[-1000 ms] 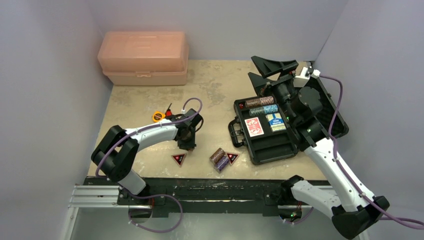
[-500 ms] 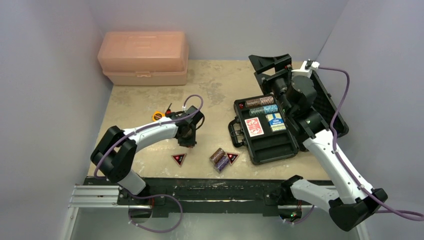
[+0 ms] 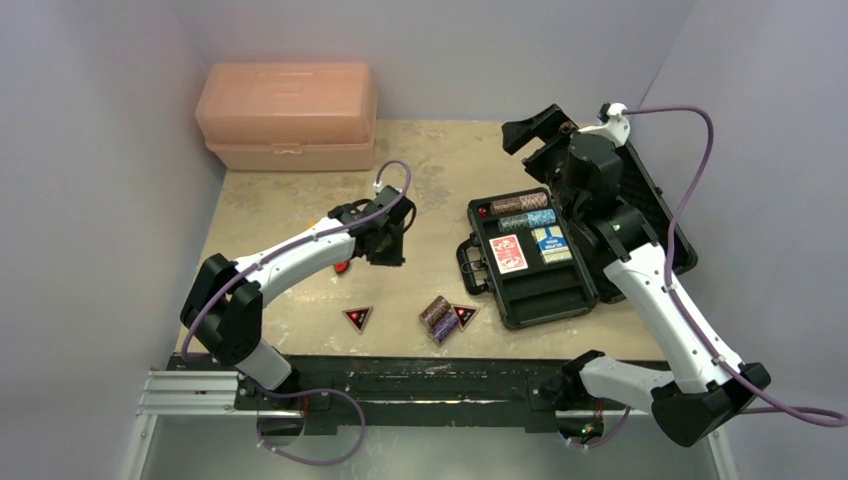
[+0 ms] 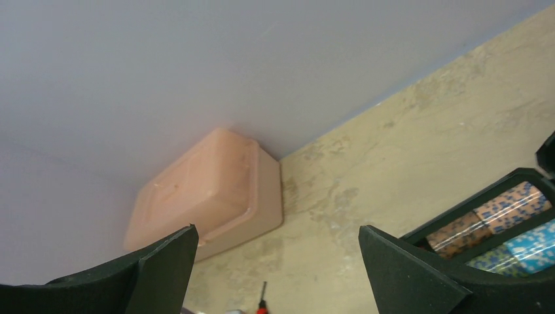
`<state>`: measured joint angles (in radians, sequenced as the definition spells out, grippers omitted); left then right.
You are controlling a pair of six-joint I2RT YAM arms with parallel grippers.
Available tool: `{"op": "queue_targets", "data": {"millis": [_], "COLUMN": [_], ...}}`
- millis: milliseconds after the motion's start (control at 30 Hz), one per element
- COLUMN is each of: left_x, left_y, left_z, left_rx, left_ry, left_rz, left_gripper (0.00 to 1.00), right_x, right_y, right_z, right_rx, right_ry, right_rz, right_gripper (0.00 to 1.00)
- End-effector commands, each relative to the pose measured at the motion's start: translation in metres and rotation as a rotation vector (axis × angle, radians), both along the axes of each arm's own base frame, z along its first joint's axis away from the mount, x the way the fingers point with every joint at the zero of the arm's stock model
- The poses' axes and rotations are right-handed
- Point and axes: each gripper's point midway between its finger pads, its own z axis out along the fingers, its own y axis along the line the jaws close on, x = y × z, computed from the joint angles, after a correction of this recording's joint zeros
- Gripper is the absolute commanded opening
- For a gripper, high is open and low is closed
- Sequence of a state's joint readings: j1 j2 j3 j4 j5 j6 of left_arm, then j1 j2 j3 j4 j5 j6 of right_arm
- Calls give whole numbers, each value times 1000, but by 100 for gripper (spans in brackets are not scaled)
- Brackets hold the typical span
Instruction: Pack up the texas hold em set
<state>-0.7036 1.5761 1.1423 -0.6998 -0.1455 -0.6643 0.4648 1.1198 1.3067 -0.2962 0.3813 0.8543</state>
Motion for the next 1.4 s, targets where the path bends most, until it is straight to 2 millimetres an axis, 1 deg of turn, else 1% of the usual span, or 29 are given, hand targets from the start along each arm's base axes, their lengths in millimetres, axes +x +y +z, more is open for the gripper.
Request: {"op": "queue_targets", "data": {"millis": [0,100,133,300,400,533,600,767,833,1000,1067,1133,1233,1367], "left_x": [23,33,38,53,62,73,80,88,92,100,103,105,108,114], "left_y": [-18,-29,-34,-58,-73,-92,-99,-125,-134,-158,-166,-176,-188,-200], "left_z": [38,49,55,70,77,82,85,96,98,104,105,106,106,104], "left_rx": [-43,-60,-71,-131,-173,-202,-211,-287,-319,-398,-426,-459,-509,-548], "left_ry": [-103,-125,-136,-153,-165,-165,-173,-171,-167,-160,-156,-146,-134,-120], "left_rz": [-49,-77,-86,-120,-144,-185,-193,-233,-240,-269,-275,-282,-286,-278], "left_gripper": [0,0,0,0,0,0,0,0,0,0,0,0,0,0], "right_x": [-2,-3,-3,0,3,3,2,-3,-6,-14,-16,-16,-15,-15], "right_y": [-15,-18,-18,-19,-17,-24,-24,-26,-28,-36,-37,-39,-41,-46], "right_z": [2,-5,-8,-21,-26,-34,-33,-24,-18,8,13,13,8,4], "right_rx": [-191,-222,-232,-299,-358,-391,-393,-399,-402,-406,-415,-421,-429,-440], "right_ry": [-6,15,22,48,45,58,47,16,-7,-91,-99,-95,-78,-54], "right_rz": [-22,-27,-27,-17,4,-20,-15,-11,-16,-36,-38,-42,-51,-78], "right_gripper": [97,99,99,99,99,99,99,99,99,99,99,99,99,99]}}
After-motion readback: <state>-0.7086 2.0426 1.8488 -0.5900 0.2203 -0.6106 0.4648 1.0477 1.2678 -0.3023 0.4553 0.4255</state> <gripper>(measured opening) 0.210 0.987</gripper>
